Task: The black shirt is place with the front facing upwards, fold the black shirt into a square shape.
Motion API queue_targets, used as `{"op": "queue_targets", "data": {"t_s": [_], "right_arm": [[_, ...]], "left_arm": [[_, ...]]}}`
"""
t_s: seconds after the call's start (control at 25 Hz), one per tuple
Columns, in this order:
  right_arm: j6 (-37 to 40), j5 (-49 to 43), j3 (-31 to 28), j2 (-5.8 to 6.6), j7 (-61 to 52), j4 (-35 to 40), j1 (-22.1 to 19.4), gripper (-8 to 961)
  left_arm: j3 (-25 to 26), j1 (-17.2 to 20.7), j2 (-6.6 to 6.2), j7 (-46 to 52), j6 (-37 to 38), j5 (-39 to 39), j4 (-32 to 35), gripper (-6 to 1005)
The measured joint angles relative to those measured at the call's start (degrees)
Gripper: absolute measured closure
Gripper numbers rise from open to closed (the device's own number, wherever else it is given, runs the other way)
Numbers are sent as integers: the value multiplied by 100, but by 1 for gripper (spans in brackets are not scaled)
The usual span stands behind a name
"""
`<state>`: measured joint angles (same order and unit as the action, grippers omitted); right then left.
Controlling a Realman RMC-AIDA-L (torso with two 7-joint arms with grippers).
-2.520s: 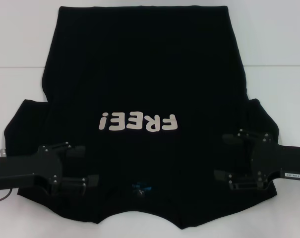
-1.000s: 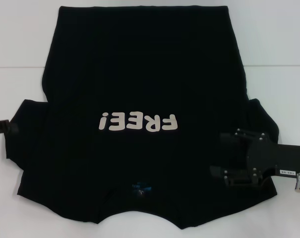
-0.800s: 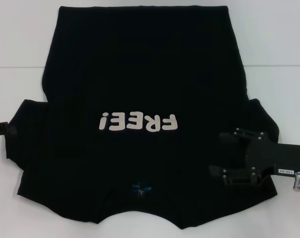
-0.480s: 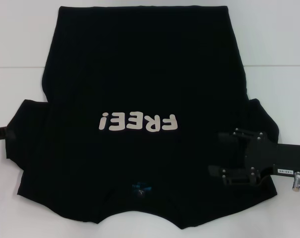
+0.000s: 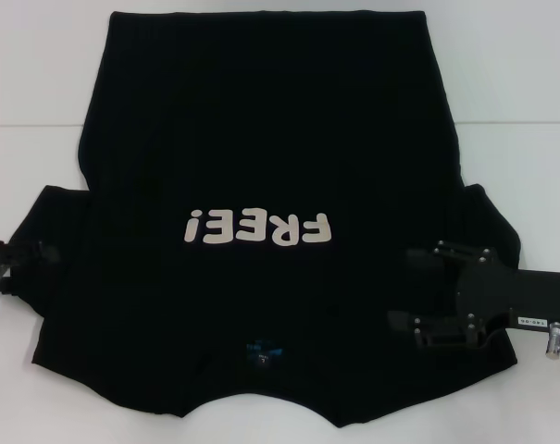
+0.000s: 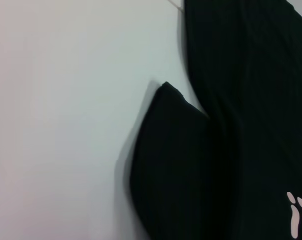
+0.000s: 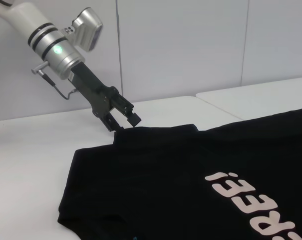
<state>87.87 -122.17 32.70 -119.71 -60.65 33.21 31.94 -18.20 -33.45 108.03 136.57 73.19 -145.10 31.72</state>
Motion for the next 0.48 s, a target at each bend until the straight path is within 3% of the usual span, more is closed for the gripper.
{"op": "queue_targets", "data": {"t_s": [0.48], "right_arm": [[2,30,0,0,0,-16,-25,18]], "left_arm": [[-219,-112,-5,396,-138,-54,33,168]]}}
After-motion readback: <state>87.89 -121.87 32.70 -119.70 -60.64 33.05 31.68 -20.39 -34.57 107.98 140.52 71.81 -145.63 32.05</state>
